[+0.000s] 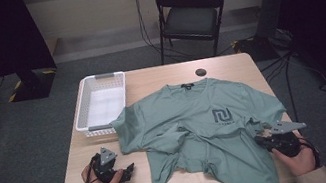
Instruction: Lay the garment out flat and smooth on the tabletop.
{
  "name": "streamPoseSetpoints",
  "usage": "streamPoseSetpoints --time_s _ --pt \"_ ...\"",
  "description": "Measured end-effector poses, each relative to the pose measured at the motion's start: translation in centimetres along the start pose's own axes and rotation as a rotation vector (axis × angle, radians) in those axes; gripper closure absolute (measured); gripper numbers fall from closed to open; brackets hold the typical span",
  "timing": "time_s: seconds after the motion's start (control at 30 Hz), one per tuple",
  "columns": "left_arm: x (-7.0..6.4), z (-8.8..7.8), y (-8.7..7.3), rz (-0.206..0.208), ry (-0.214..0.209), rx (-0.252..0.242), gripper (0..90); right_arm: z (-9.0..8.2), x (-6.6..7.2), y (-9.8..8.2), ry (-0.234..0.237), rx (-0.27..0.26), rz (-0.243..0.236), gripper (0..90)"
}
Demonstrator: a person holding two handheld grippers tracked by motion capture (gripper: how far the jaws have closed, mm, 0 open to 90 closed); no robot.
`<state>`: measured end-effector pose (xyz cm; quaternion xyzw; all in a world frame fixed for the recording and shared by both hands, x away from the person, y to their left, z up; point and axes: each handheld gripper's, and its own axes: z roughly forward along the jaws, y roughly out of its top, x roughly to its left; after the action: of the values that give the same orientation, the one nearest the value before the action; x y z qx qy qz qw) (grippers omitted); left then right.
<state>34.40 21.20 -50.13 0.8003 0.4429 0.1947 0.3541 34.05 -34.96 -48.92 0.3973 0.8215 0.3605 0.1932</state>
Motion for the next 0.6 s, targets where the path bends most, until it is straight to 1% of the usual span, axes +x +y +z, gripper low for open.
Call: streamPoseSetpoints --time_s 0.1,0.13,0.2,0.23,0.3,0.33,0.37,0.4,0.43,0.47,0.5,0.53,0.57,0.6 --pt "0.0 0.0 0.0 0.001 0.000 0.001 13.3 -0.9 0.3 -0.8 0.034 0.003 0.016 89.3" --pt "0.0 0.0 0.0 0.000 0.001 0.000 13.3 -1.5 0.5 -1.5 0.063 0.001 0.031 89.3" --pt "0.0 0.0 0.0 0.000 0.001 0.000 13.3 -2.4 0.9 -2.2 0.101 -0.006 0.043 89.3" --pt "0.0 0.0 0.0 0.000 0.000 0.000 13.3 -2.4 0.9 -2.2 0.101 -0.006 0.043 89.3" --pt "0.0 0.0 0.0 0.001 0.000 0.000 13.3 -3.5 1.4 -3.2 0.139 -0.016 0.052 88.3" --pt "0.0 0.0 0.0 0.001 0.000 0.000 13.3 -3.5 1.4 -3.2 0.139 -0.016 0.052 88.3" --pt "0.0 0.0 0.0 0.000 0.001 0.000 13.3 -4.0 1.7 -3.3 0.119 -0.031 0.043 79.4" --pt "0.0 0.0 0.0 0.000 0.001 0.000 13.3 -4.0 1.8 -3.1 0.097 -0.039 0.027 77.1" --pt "0.0 0.0 0.0 0.000 0.001 0.000 13.3 -4.0 1.8 -3.1 0.097 -0.039 0.027 77.1" --pt "0.0 0.0 0.0 0.000 0.002 0.001 13.3 -3.9 1.8 -2.8 0.072 -0.045 0.016 74.7" --pt "0.0 0.0 0.0 0.000 0.002 0.000 13.3 -3.5 1.8 -2.1 0.041 -0.057 0.008 69.3" --pt "0.0 0.0 0.0 0.000 0.002 0.000 13.3 -3.5 1.8 -2.1 0.041 -0.057 0.008 69.3" --pt "0.0 0.0 0.0 0.000 0.001 0.000 13.3 -2.9 2.0 -1.1 0.009 -0.061 -0.016 68.4" --pt "0.0 0.0 0.0 0.000 0.001 0.000 13.3 -2.6 2.0 -0.6 0.001 -0.063 -0.023 68.3"
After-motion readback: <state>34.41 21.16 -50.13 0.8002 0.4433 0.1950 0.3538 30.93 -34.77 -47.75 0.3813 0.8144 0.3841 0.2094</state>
